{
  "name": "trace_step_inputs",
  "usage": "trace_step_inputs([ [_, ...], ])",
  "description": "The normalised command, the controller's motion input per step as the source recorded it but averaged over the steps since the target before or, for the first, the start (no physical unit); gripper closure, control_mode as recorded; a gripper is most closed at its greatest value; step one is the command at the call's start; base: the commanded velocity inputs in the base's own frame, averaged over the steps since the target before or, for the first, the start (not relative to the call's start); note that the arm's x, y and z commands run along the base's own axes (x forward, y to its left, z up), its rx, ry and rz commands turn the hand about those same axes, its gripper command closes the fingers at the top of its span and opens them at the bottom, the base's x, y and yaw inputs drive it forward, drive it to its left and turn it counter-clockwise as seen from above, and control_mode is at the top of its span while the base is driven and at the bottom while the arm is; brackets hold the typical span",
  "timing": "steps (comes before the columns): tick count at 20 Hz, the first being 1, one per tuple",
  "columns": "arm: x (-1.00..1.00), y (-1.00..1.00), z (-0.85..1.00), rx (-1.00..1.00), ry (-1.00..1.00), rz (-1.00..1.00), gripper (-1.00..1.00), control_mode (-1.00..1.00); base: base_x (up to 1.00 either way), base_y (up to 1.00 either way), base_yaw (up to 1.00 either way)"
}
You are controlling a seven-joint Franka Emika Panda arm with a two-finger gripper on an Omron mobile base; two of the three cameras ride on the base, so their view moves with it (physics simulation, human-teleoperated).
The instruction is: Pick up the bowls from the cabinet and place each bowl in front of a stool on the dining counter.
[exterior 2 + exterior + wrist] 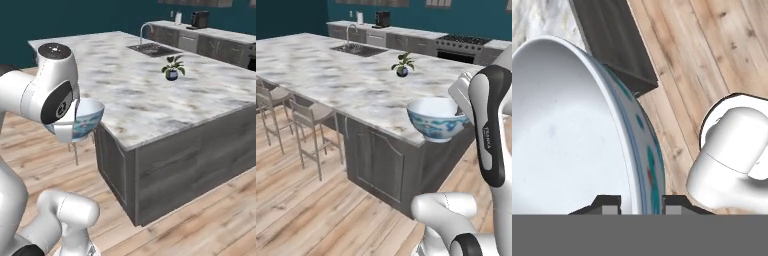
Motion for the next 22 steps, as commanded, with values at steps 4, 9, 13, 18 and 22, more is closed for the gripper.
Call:
trace_step_inputs([
  [4, 0.0, 0.0, 0.0, 0.0, 0.0, 0.0, 1.0, 1.0, 0.17, 1.0, -0.43],
  [9, 0.0, 0.0, 0.0, 0.0, 0.0, 0.0, 1.0, 1.0, 0.35, 1.0, -0.44],
  [13, 0.0, 0.0, 0.0, 0.0, 0.0, 0.0, 1.0, 1.0, 0.51, 1.0, -0.47],
  [18, 0.0, 0.0, 0.0, 0.0, 0.0, 0.0, 1.0, 1.0, 0.64, 1.0, -0.48],
  [22, 0.0, 0.0, 0.0, 0.0, 0.0, 0.0, 1.0, 1.0, 0.62, 1.0, -0.43],
])
